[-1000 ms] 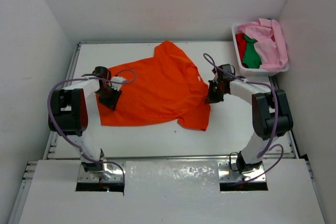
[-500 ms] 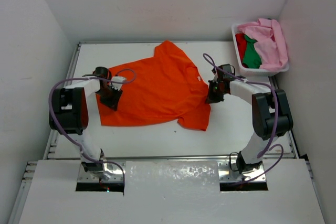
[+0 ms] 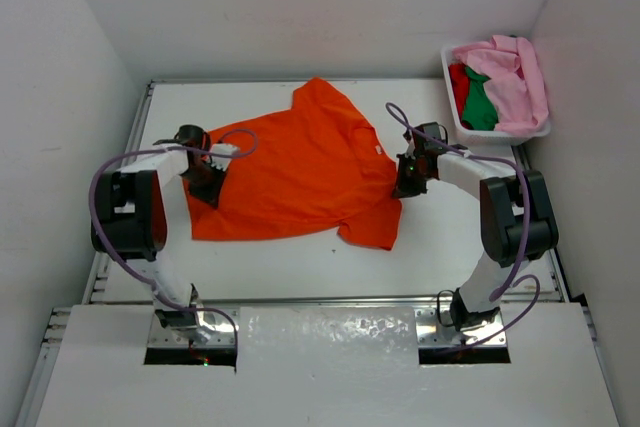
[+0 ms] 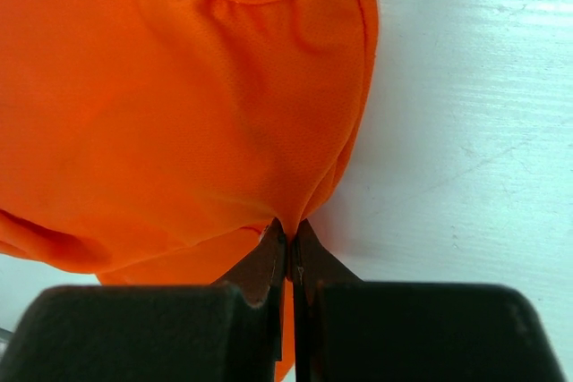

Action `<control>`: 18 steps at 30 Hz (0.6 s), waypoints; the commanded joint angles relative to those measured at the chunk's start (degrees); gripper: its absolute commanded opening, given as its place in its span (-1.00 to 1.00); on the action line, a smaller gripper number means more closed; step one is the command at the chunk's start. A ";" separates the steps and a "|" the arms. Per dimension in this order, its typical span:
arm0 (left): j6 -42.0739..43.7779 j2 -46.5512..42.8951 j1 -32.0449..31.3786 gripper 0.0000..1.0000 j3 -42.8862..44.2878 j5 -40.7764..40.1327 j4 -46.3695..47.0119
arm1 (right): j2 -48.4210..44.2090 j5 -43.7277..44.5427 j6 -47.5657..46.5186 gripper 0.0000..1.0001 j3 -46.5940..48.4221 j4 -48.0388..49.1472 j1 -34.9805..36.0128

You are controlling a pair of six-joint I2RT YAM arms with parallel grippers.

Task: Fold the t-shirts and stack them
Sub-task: Flatten out the tshirt

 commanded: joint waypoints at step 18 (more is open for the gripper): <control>3.93 -6.58 0.25 -0.69 0.75 4.05 -9.54 | -1.88 0.92 -1.36 -1.00 1.19 -0.21 0.02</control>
